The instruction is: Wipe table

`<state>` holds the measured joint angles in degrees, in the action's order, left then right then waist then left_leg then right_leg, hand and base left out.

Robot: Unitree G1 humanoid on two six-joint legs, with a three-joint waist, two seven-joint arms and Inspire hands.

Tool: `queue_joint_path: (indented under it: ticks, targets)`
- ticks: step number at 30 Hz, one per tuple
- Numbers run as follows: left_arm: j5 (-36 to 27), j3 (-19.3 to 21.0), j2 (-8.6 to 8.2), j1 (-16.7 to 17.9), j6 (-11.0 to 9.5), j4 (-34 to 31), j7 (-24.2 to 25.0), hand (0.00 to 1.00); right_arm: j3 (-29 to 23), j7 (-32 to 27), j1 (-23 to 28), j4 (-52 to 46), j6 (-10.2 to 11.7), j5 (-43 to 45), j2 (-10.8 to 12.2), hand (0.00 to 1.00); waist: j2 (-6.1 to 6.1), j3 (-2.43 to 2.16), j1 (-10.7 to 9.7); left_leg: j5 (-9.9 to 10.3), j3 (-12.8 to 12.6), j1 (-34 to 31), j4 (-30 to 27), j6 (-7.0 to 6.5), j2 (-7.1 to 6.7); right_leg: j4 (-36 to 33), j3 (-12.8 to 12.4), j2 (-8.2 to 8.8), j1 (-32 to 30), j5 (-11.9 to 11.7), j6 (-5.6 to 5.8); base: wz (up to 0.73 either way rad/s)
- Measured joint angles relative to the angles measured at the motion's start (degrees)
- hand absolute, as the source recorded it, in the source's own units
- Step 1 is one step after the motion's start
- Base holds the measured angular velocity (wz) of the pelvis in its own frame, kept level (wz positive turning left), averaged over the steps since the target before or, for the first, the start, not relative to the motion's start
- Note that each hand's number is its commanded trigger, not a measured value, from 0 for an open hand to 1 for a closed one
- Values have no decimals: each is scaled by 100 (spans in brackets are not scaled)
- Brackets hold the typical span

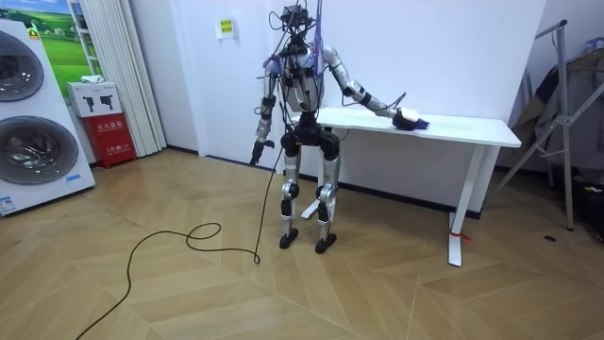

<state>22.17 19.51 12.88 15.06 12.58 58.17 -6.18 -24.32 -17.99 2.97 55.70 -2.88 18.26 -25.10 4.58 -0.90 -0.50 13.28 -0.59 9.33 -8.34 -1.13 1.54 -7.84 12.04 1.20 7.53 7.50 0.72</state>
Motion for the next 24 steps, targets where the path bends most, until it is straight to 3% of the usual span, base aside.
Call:
queue_joint_path:
  ticks: [3,6,9,12,14,17,18,20,22,24]
  targets:
    - [3,-13,-15,-56,-16,37,46,0,3,1,47,-11,-2,80,28,100,18,5,-40,13,-5,37,-32,-1,-3,-5,-1,4,46,-1,-2,-1]
    - [-30,-131,-12,-66,-31,38,30,0,130,-22,11,-60,-79,254,53,100,18,6,53,13,-65,43,-42,4,8,-45,-39,-4,8,-7,-12,-12]
    - [-35,-329,-69,-135,-42,40,-43,0,448,-47,3,-588,-458,510,232,100,29,18,194,8,-126,41,-42,23,32,-89,-94,-25,-68,-29,-49,-22]
    - [-2,-806,-93,-481,-40,261,-100,0,1418,91,-145,-1646,-912,1140,705,100,49,36,472,3,-366,28,-45,77,109,-174,-266,-101,-218,-81,-127,-42]
    - [-3,-915,-105,-682,-38,415,-105,0,2133,455,-354,-2244,-1088,1609,936,100,54,45,617,-12,-417,10,-41,113,139,-200,-276,-134,-275,-104,-165,-19]
    - [-8,-1156,-115,-878,-1,485,-104,0,3122,1077,-1054,-2471,-1088,2039,1139,100,9,91,880,-24,-394,-18,-38,150,165,-184,-249,-160,-292,-115,-193,6]
    - [-8,-1189,-124,-886,5,470,-104,0,3243,1186,-1184,-2471,-1080,2053,1145,100,-1,105,916,-27,-389,-32,-37,155,163,-177,-242,-161,-294,-111,-198,21]
    - [-4,-1157,-138,-803,82,356,-92,0,3336,1366,-1463,-2419,-1038,2045,1188,100,-11,118,1056,-52,-226,-142,-45,156,141,-105,-110,-135,-301,-101,-195,37]
    - [-13,-1121,-129,-561,150,306,-104,0,3295,1283,-1428,-2407,-981,1906,1164,100,-7,116,1043,-76,-112,-190,-45,143,124,-61,17,-107,-288,-87,-173,38]
    - [-27,-1076,-122,-353,215,297,-105,0,3142,1146,-1301,-2281,-741,1537,1159,100,10,104,942,-80,20,-219,-61,136,107,-7,138,-92,-231,-82,-164,42]
